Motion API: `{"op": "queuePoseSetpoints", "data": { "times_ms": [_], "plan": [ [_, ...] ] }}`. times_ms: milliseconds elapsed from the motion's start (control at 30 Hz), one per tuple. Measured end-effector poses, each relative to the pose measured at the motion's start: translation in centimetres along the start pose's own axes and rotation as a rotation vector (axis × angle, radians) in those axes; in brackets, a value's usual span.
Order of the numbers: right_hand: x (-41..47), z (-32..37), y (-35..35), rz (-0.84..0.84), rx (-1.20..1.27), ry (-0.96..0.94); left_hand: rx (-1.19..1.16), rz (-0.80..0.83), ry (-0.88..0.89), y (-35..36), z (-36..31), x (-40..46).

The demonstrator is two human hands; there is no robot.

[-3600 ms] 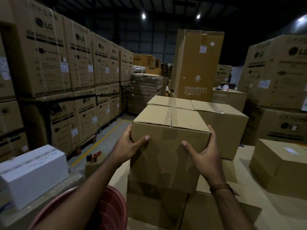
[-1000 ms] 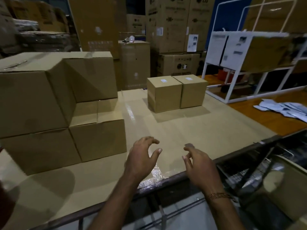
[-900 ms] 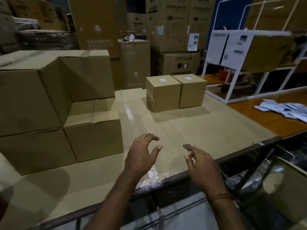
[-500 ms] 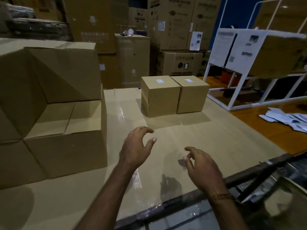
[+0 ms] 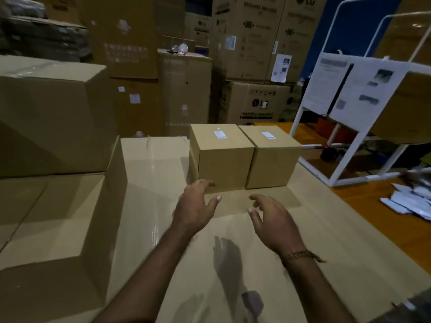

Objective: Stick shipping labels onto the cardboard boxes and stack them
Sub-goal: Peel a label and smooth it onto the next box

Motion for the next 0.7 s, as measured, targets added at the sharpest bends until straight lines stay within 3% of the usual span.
{"op": "queuePoseSetpoints", "data": {
  "times_ms": [400,700],
  "plan": [
    [22.4,4.1,2.1,0.114,-0.153,-0.079,0.180,0.013,-0.200,3.1,5.3,16.0],
    [32.0,2.6,5.2,0.183,-0.332,-0.041,0.337,0.262,-0.346,6.4,10.0,21.9]
  ]
}}
Point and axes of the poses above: each hand's wrist, its own x-axis towards the middle knuckle, its own y-axis out of the palm, z = x × y, the point moved 4 cm from there along x, towards the middle knuckle, and after that the axes turned 15 degrees about y, right-handed, at the moved point
